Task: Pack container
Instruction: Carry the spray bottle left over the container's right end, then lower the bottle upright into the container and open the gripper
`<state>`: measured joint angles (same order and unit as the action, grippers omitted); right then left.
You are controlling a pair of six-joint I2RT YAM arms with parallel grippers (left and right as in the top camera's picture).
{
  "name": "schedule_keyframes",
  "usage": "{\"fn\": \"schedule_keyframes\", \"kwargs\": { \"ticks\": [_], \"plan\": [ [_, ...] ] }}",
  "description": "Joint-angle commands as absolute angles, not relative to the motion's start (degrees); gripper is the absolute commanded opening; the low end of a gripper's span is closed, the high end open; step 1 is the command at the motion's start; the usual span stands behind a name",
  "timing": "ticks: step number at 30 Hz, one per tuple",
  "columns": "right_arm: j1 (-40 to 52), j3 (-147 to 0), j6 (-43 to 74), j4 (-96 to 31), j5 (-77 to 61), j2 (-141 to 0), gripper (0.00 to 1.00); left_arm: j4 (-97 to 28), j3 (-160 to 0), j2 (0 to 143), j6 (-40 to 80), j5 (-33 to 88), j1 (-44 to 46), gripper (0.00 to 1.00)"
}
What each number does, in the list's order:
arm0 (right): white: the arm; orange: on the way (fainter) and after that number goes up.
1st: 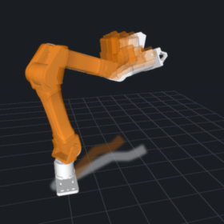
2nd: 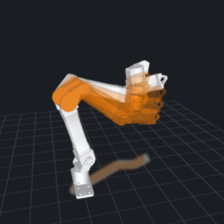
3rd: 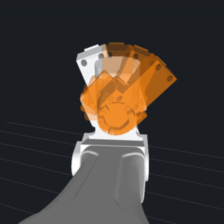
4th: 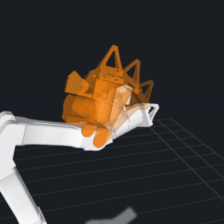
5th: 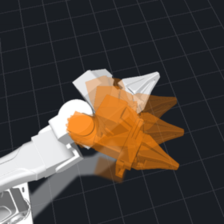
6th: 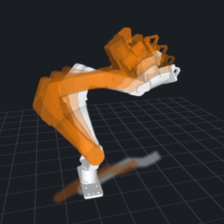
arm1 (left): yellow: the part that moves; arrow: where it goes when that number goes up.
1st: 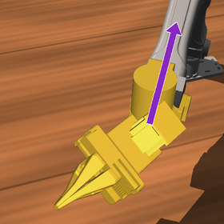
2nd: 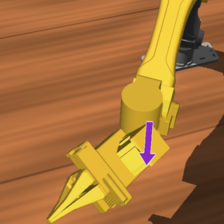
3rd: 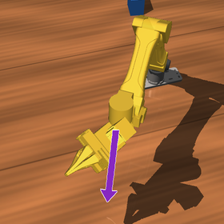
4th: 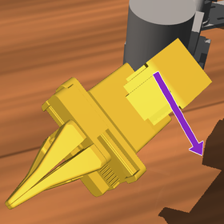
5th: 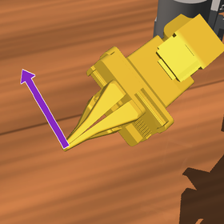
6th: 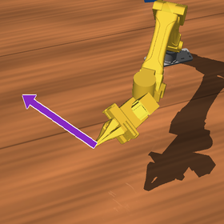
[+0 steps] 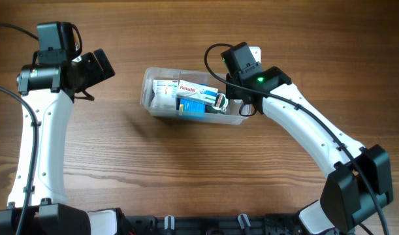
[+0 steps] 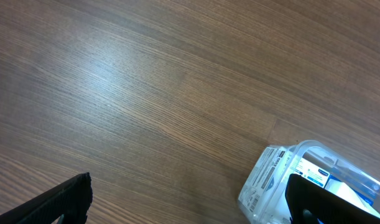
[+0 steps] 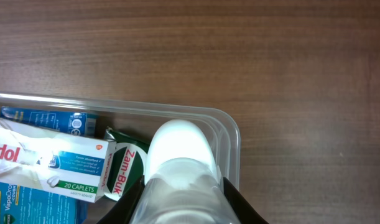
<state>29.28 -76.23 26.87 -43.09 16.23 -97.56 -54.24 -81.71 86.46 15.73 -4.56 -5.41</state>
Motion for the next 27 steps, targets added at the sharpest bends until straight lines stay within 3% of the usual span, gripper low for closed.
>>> {"fn": "schedule_keyframes", "kwargs": {
  "ticks": [1, 12, 27],
  "plan": [
    [29.5, -76.5, 25.4, -40.8, 18.4, -98.0, 0.04, -54.2, -82.0, 86.0, 15.0, -4.1, -5.6, 1.00],
    [29.5, -76.5, 19.8, -39.2, 18.3, -98.0, 0.06, -54.2, -82.0, 86.0, 15.0, -4.1, -5.6, 1.00],
    [29.5, -76.4, 33.1, -45.7, 18.0, -98.1, 0.06, -54.2, -82.0, 86.0, 15.0, -4.1, -5.6, 1.00]
  ]
}}
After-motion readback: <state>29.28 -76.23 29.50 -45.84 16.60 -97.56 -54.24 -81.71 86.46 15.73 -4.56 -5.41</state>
